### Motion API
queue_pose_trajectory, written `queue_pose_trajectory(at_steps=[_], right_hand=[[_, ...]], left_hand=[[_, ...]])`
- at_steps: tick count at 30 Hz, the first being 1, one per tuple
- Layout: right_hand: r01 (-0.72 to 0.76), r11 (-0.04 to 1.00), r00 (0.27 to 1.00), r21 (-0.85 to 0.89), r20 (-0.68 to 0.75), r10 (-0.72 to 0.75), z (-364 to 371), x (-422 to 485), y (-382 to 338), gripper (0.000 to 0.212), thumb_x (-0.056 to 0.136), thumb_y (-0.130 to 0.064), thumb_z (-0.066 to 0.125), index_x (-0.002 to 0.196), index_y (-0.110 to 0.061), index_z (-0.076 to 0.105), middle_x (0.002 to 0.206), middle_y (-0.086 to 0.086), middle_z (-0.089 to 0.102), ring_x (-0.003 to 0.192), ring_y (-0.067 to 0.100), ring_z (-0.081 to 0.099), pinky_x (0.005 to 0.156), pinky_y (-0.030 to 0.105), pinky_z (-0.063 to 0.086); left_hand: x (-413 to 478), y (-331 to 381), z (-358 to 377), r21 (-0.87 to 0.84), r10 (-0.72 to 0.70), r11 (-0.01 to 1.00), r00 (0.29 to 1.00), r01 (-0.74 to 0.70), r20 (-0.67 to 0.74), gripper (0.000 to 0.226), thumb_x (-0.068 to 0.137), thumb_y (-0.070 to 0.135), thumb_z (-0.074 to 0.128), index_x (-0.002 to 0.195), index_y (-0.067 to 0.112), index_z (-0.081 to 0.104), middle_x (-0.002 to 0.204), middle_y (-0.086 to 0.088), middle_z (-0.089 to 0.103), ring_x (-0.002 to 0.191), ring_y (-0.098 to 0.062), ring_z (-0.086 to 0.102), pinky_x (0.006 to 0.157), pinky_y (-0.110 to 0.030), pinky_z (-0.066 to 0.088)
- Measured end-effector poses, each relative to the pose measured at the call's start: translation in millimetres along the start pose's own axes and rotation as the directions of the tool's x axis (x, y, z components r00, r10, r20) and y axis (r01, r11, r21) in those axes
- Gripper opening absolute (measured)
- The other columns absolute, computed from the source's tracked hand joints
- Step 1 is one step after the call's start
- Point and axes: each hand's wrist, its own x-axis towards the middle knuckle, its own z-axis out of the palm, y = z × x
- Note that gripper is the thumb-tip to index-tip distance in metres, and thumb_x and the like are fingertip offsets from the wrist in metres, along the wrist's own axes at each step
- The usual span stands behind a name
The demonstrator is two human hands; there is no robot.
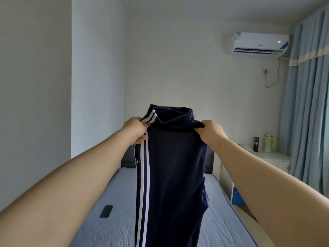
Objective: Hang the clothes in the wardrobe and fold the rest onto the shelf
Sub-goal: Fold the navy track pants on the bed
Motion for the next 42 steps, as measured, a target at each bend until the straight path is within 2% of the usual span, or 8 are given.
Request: queue_pose_trajectory(at_steps=[2,4,7,12,23,29,35,42], right_hand=[[-0.136,0.938,0.99,0.319,0.007,0.141,3.8,1.4,-7.2,0.02,0.093,-0.022,0.046,0.079,-0.013,0.056,0.07,0.007,0.051,0.054,0.021,0.047,0.055,0.03,0.047],[-0.305,0.678,0.949,0.669,0.154,0.274,3.0,-1.8,-21.0,0.016,0.097,-0.015,0.04,0.098,-0.015,0.057,0.063,0.009,0.054,0.043,0.021,0.055,0.047,0.031,0.051],[-0.282,0.472,0.959,0.835,0.226,0.173,-4.6,2.5,-37.2,0.02,0.1,-0.017,0.031,0.104,-0.02,0.05,0.068,0.009,0.066,0.064,0.023,0.067,0.063,0.039,0.054],[0.03,0.493,0.996,0.87,-0.065,0.054,-14.5,8.6,-61.2,0.024,0.093,-0.016,0.032,0.089,-0.03,0.051,0.108,-0.003,0.064,0.09,0.007,0.058,0.067,0.024,0.038],[0.249,0.358,0.968,0.9,-0.242,-0.064,-34.1,0.9,-83.5,0.026,0.091,-0.019,0.036,0.096,-0.04,0.05,0.098,-0.015,0.058,0.091,0.003,0.053,0.07,0.019,0.038],[0.348,0.431,0.935,0.833,-0.344,-0.089,-38.2,-7.0,-85.6,0.023,0.091,-0.015,0.037,0.097,-0.033,0.051,0.083,-0.011,0.054,0.074,0.005,0.047,0.069,0.019,0.041],[0.47,0.331,0.875,0.818,-0.481,-0.054,-44.2,-3.9,-98.4,0.024,0.091,-0.011,0.036,0.092,-0.031,0.05,0.088,-0.008,0.058,0.074,0.004,0.05,0.074,0.022,0.042],[0.396,0.399,0.889,0.827,-0.454,0.058,-15.5,12.9,-89.5,0.024,0.091,-0.012,0.035,0.086,-0.032,0.048,0.076,-0.01,0.054,0.064,-0.003,0.05,0.063,0.012,0.043]], left_hand=[[-5.0,11.7,-1.6,-0.192,-0.1,0.975,0.993,0.112,0.07,0.037,0.093,0.037,0.054,0.121,0.014,0.05,0.108,-0.003,0.053,0.047,-0.013,0.062,0.04,-0.02,0.051],[-6.0,19.3,-3.5,-0.328,-0.088,0.937,0.989,0.122,0.118,0.04,0.095,0.031,0.052,0.13,0.015,0.044,0.133,-0.008,0.044,0.066,-0.023,0.067,0.053,-0.031,0.057],[-2.0,28.7,-7.7,-0.326,0.065,0.944,0.997,-0.045,0.051,0.032,0.096,0.033,0.049,0.124,0.017,0.046,0.121,0.001,0.05,0.091,-0.028,0.064,0.074,-0.035,0.052],[-3.0,46.0,-15.6,-0.415,0.3,0.856,0.95,-0.308,-0.086,0.01,0.097,0.03,0.047,0.088,0.031,0.048,0.095,0.014,0.054,0.095,-0.017,0.059,0.077,-0.023,0.046],[-15.5,72.1,-18.4,-0.5,0.418,0.701,0.861,-0.509,-0.291,0.009,0.095,0.02,0.044,0.089,0.025,0.049,0.081,0.006,0.053,0.075,-0.01,0.052,0.078,-0.027,0.047],[-22.1,85.3,-17.9,-0.595,0.33,0.639,0.872,-0.488,-0.361,0.01,0.094,0.032,0.051,0.087,0.026,0.05,0.081,0.007,0.055,0.067,-0.008,0.055,0.065,-0.022,0.054],[-20.5,88.3,-12.0,-0.465,0.404,0.581,0.733,-0.668,-0.548,0.017,0.09,0.04,0.053,0.081,0.027,0.048,0.078,0.008,0.056,0.075,-0.01,0.056,0.085,-0.044,0.054],[3.2,72.1,-7.3,-0.42,0.383,0.672,0.772,-0.61,-0.508,0.016,0.088,0.037,0.056,0.079,0.025,0.049,0.075,0.004,0.054,0.07,-0.011,0.054,0.081,-0.044,0.056]])
